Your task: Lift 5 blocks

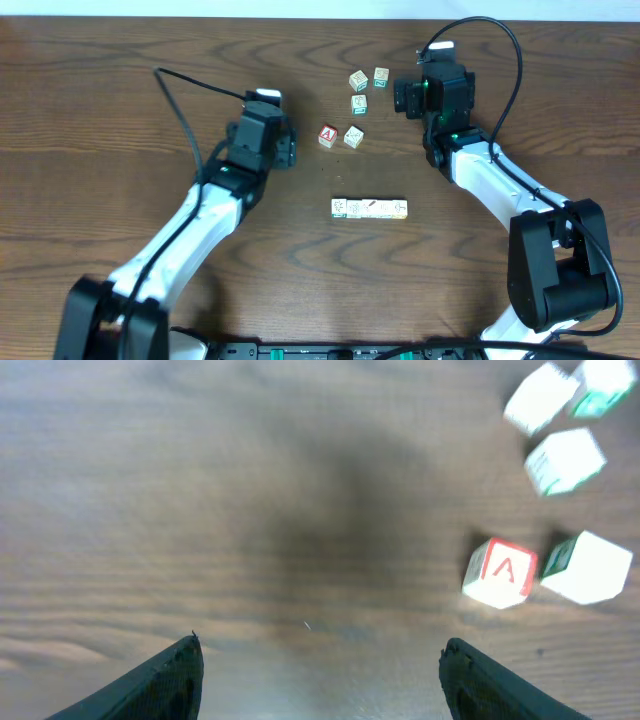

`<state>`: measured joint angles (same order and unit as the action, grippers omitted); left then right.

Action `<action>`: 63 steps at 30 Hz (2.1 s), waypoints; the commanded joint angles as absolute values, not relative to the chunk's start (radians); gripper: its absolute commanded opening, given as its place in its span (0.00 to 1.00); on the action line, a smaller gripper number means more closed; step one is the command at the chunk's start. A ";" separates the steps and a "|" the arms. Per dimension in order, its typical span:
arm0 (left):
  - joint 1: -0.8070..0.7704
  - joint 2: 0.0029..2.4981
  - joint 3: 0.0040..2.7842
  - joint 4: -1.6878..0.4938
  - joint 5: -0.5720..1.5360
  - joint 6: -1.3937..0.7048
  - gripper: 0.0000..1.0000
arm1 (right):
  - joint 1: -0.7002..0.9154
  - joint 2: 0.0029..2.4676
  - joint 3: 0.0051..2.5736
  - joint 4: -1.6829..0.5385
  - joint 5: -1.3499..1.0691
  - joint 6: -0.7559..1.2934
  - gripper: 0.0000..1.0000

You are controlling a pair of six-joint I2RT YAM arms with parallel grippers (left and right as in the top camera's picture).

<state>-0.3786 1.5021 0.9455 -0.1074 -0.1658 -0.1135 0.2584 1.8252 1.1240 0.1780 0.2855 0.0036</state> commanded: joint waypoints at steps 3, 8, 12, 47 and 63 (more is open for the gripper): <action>-0.352 1.374 0.968 -0.122 -0.250 0.022 0.76 | 0.254 1.736 1.132 0.156 0.310 -0.115 0.99; -0.323 1.230 0.968 -0.193 -0.264 0.055 0.76 | 0.252 1.588 1.131 0.001 0.316 -0.197 0.99; -0.278 1.095 0.968 -0.216 -0.303 0.055 0.76 | 0.219 1.466 1.131 -0.122 0.324 -0.199 0.99; -0.123 0.075 0.863 -0.830 -0.350 -0.242 0.76 | 0.144 0.496 0.841 -0.758 0.233 0.134 0.99; -0.123 0.002 0.882 -0.946 -0.349 -0.332 0.75 | 0.144 0.181 0.762 -0.957 0.253 0.321 0.99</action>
